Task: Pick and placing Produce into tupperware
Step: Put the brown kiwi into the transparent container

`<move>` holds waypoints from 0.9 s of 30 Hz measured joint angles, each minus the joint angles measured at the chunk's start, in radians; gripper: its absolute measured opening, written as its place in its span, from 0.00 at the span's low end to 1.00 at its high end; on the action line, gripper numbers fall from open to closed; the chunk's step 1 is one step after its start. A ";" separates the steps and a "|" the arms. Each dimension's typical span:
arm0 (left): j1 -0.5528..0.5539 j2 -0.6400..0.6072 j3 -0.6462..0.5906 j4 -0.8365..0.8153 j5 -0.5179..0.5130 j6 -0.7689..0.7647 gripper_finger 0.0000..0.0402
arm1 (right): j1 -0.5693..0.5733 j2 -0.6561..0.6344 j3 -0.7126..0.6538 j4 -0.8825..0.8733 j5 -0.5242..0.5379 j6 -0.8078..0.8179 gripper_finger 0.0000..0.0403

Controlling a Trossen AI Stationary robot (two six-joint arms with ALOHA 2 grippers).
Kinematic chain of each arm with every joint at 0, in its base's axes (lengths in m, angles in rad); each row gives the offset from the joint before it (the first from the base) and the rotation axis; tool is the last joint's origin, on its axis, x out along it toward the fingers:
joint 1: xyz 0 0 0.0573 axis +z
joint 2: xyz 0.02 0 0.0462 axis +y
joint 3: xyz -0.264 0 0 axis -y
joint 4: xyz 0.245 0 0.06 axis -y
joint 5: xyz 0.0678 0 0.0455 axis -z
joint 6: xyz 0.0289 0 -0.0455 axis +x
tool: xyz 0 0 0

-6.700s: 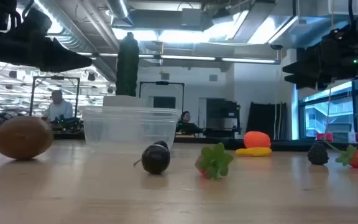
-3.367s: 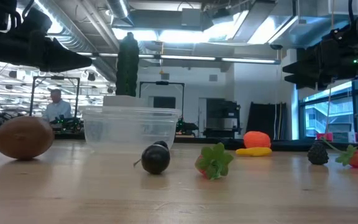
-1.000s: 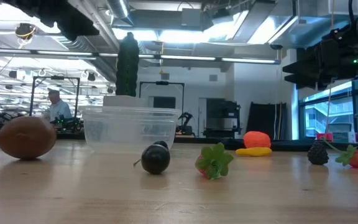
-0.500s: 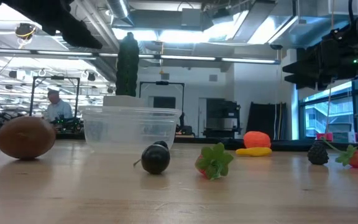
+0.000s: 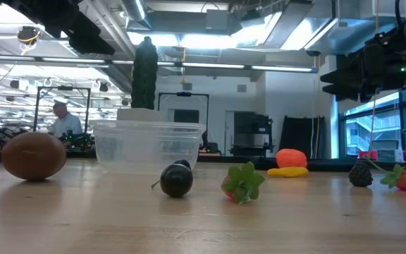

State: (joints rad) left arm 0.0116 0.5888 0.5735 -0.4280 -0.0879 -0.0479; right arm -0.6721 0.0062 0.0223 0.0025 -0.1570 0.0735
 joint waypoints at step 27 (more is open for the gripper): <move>-0.420 0.307 0.257 -0.201 -0.243 0.054 0.83 | 0.000 0.000 0.000 -0.001 0.001 0.005 0.84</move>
State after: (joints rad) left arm -0.4081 0.8954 0.8303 -0.6290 -0.3308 0.0064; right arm -0.6724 0.0063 0.0222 0.0017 -0.1562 0.0781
